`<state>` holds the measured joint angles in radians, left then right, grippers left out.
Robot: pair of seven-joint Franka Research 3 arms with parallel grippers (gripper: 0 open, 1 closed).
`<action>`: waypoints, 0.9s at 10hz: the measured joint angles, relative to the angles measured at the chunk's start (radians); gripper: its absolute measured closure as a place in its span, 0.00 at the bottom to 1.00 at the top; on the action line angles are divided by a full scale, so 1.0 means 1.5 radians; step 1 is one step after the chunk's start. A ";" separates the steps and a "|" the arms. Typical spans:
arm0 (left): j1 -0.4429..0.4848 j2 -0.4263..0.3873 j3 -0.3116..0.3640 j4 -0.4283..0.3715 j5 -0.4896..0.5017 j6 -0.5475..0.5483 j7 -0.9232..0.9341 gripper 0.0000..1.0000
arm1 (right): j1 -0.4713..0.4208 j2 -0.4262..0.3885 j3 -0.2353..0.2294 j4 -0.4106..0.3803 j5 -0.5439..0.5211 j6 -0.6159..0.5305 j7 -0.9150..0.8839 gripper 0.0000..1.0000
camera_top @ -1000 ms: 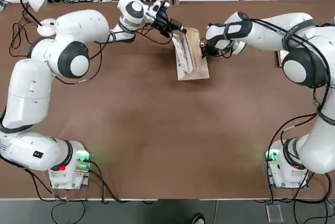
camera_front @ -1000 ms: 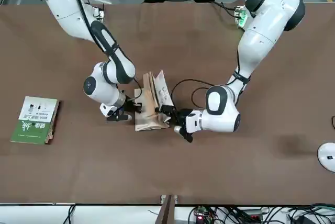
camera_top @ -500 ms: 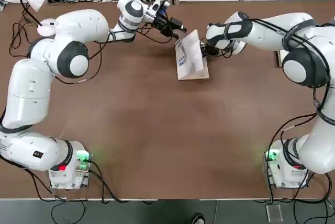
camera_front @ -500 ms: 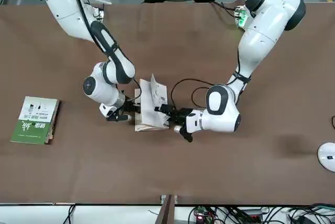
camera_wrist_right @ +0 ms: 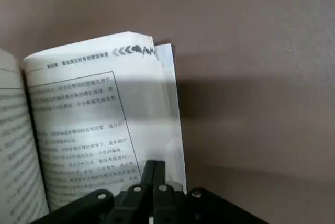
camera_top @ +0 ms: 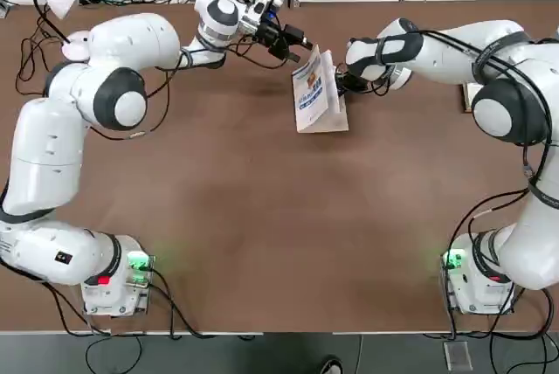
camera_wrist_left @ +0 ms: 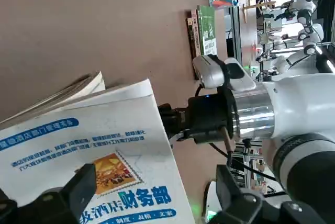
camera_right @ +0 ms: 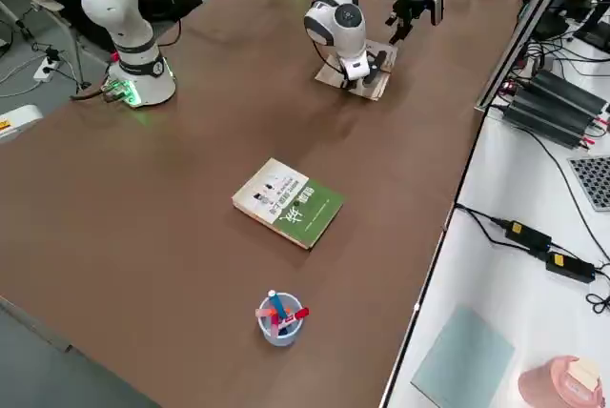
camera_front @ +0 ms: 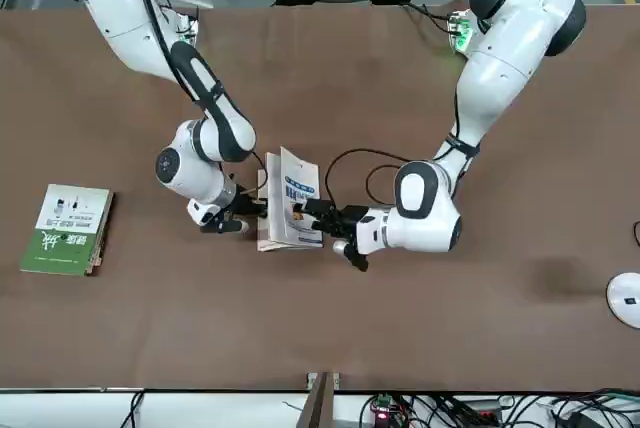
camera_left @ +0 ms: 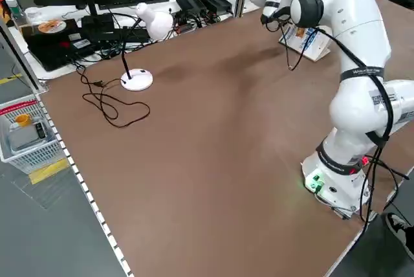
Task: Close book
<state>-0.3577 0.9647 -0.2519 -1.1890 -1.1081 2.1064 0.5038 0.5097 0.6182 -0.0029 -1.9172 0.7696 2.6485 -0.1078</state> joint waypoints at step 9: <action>0.021 -0.026 0.003 0.000 0.000 -0.050 -0.038 0.00 | -0.029 0.003 -0.004 0.007 0.002 -0.027 -0.009 0.99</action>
<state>-0.3257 0.9250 -0.2470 -1.1893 -1.1084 2.0313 0.4473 0.4665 0.6227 -0.0084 -1.9067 0.7727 2.6083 -0.1212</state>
